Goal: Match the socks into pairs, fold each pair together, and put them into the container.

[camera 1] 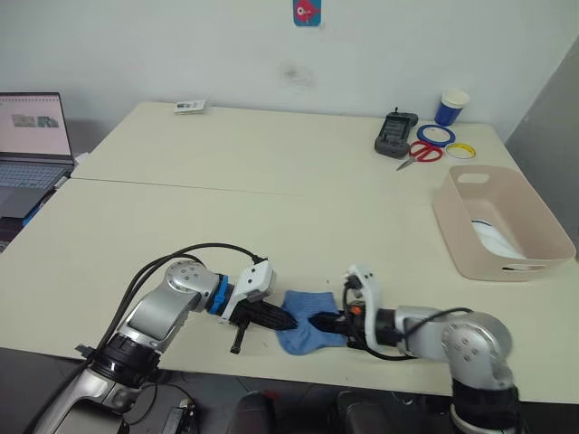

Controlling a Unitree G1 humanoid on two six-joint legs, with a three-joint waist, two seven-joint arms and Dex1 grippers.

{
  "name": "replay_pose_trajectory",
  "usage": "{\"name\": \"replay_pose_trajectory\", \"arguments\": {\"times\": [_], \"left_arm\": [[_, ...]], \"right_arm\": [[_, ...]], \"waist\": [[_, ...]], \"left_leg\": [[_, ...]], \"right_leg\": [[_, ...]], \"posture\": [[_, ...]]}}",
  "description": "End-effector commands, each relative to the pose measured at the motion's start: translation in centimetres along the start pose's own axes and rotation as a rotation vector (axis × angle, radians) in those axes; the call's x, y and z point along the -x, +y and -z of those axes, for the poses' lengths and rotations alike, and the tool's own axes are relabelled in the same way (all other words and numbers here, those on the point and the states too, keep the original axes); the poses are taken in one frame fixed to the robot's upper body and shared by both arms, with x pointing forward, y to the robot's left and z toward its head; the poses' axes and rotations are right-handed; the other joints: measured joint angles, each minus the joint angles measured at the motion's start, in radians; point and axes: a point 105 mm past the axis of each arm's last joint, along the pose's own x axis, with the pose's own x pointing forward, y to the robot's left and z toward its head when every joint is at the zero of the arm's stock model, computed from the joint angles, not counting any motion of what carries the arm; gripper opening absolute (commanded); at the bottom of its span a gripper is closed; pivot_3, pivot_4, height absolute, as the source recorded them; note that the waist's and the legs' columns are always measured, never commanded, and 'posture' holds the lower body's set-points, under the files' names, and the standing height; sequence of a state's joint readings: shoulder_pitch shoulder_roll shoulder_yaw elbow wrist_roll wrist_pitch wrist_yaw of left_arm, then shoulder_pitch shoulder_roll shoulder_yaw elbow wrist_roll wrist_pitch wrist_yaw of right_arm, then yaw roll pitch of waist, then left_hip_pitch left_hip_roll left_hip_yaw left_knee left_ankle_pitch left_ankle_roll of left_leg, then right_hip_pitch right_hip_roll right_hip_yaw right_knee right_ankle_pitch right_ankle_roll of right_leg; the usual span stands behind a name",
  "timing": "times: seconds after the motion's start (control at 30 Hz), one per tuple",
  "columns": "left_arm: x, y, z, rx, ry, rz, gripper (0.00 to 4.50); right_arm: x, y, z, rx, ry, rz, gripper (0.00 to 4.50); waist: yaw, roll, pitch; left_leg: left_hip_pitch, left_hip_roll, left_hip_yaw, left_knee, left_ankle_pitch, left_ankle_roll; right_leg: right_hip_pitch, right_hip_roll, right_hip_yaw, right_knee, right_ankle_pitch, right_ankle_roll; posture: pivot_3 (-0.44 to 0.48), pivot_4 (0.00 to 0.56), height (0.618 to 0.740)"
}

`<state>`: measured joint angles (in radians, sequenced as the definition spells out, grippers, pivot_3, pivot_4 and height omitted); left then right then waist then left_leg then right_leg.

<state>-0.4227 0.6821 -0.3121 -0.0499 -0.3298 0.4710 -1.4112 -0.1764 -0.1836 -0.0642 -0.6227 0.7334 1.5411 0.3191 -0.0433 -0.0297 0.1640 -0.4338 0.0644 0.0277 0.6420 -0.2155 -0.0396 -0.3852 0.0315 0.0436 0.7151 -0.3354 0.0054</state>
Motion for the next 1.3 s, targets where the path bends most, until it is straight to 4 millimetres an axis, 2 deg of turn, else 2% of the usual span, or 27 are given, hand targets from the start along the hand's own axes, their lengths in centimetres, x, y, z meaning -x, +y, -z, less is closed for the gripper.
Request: {"name": "replay_pose_trajectory", "arguments": {"times": [0.03,0.1,0.17,0.3,0.37,0.43,0.5,0.6,0.67,0.7,0.77,0.83,0.97,1.03,1.1,1.3], "left_arm": [[0.0,0.7,-5.1,-0.067,-0.115,-0.025,1.17],[-0.6,1.1,-8.6,-0.118,-0.180,-0.026,1.89],[-1.1,1.0,-11.2,-0.147,-0.216,-0.014,2.51],[-1.9,1.4,-14.8,-0.195,-0.242,-0.020,3.77],[-2.2,1.6,-16.3,-0.221,-0.253,-0.025,4.47],[-2.4,1.8,-17.0,-0.231,-0.259,-0.030,4.50],[-2.5,1.8,-18.0,-0.237,-0.273,-0.022,4.50],[-2.6,1.9,-18.9,-0.245,-0.294,-0.014,4.50],[-2.6,1.8,-19.1,-0.273,-0.294,-0.001,4.50],[-2.7,1.8,-19.1,-0.283,-0.290,0.004,4.50],[-2.9,1.8,-19.0,-0.291,-0.285,0.009,4.50],[-3.1,1.4,-19.0,-0.288,-0.294,0.022,4.50],[-3.5,1.1,-19.0,-0.292,-0.301,0.027,4.50],[-3.5,1.1,-19.0,-0.295,-0.306,0.018,4.50],[-3.5,1.1,-18.9,-0.296,-0.309,0.008,4.50],[-3.6,1.0,-18.8,-0.292,-0.320,-0.004,4.50]], "right_arm": [[3.2,0.7,-0.5,0.113,-0.091,0.053,0.01],[5.3,0.6,-0.1,0.131,-0.141,0.119,0.01],[6.8,0.4,0.0,0.139,-0.194,0.193,0.01],[9.5,-0.3,0.0,0.158,-0.282,0.306,0.01],[12.1,-0.9,-0.7,0.183,-0.354,0.395,0.01],[14.1,-1.1,-1.3,0.212,-0.398,0.461,0.01],[17.9,-1.6,-3.0,0.284,-0.473,0.605,0.01],[21.7,-1.7,-5.2,0.388,-0.502,0.745,0.01],[25.0,-2.3,-8.6,0.573,-0.464,0.909,0.01],[26.0,-2.3,-9.8,0.639,-0.441,0.962,0.01],[26.6,-2.7,-11.2,0.738,-0.375,1.018,0.01],[26.2,-4.6,-12.9,0.946,-0.213,1.085,0.01],[25.1,-8.2,-14.0,1.254,0.061,1.120,0.01],[24.2,-10.5,-13.9,1.428,0.261,1.113,0.01],[23.9,-11.9,-13.9,1.445,0.304,1.115,0.01],[21.8,-14.5,-13.1,1.482,0.405,1.039,0.01]], "waist": [[0.004,0.000,0.000],[0.012,-0.001,0.001],[0.014,-0.002,0.001],[0.005,-0.001,0.001],[0.002,-0.001,0.002],[0.001,-0.001,0.003],[0.003,0.000,0.004],[0.001,0.000,0.004],[-0.003,0.000,0.005],[-0.008,0.003,0.006],[-0.006,-0.001,0.007],[-0.002,-0.001,0.008],[-0.001,-0.002,0.008],[-0.001,-0.001,0.009],[0.001,0.000,0.010],[0.012,0.001,0.011]], "left_leg": [[0.000,0.000,0.000,0.000,0.000,0.000],[0.000,-0.001,0.000,0.000,0.000,0.000],[-0.001,-0.001,-0.001,0.000,0.000,0.000],[0.000,-0.002,0.000,0.001,0.000,0.000],[0.001,-0.003,0.001,0.000,0.000,0.000],[0.001,-0.003,0.000,0.000,0.000,0.000],[0.001,-0.004,0.000,0.000,0.000,0.000],[0.001,-0.005,0.001,0.001,0.000,0.000],[0.002,-0.005,0.001,0.001,0.000,0.000],[0.002,-0.005,0.002,0.001,0.000,0.000],[0.004,-0.006,0.003,-0.001,0.000,0.000],[0.003,-0.004,0.002,0.000,0.000,0.000],[0.002,-0.004,0.002,0.000,0.000,0.000],[0.002,-0.004,0.002,0.001,0.000,0.000],[0.002,-0.003,0.003,0.001,0.001,0.000],[0.001,-0.003,0.002,0.002,0.003,-0.004]], "right_leg": [[0.000,0.000,0.000,0.000,0.000,0.000],[0.000,0.001,0.000,0.000,0.000,0.000],[0.000,0.001,-0.001,-0.001,0.000,0.000],[0.001,0.002,0.001,-0.002,0.000,0.000],[0.001,0.002,0.002,-0.001,0.000,0.000],[0.001,0.002,0.001,-0.001,0.000,0.000],[0.002,0.003,0.001,-0.001,0.000,0.000],[0.002,0.004,0.001,-0.001,0.000,0.000],[0.003,0.005,0.002,-0.002,0.000,0.000],[0.003,0.005,0.003,-0.001,0.000,0.000],[0.004,0.003,0.004,-0.002,0.001,0.001],[0.006,0.004,0.000,-0.004,0.001,0.001],[0.005,0.004,0.001,-0.006,0.001,0.001],[0.005,0.004,0.003,-0.007,0.001,0.001],[0.005,0.001,0.004,-0.008,0.001,0.001],[0.005,0.001,0.003,-0.008,0.001,0.001]], "posture": [[0.000,0.150,0.725],[0.000,0.150,0.725],[0.000,0.150,0.725],[0.000,0.150,0.725],[0.000,0.150,0.725],[0.000,0.150,0.725],[0.000,0.150,0.725],[0.000,0.150,0.725],[0.000,0.150,0.725],[0.000,0.150,0.725],[0.000,0.150,0.725],[0.000,0.150,0.725],[0.000,0.150,0.725],[0.000,0.150,0.725],[0.000,0.150,0.725],[0.000,0.150,0.725]]}}
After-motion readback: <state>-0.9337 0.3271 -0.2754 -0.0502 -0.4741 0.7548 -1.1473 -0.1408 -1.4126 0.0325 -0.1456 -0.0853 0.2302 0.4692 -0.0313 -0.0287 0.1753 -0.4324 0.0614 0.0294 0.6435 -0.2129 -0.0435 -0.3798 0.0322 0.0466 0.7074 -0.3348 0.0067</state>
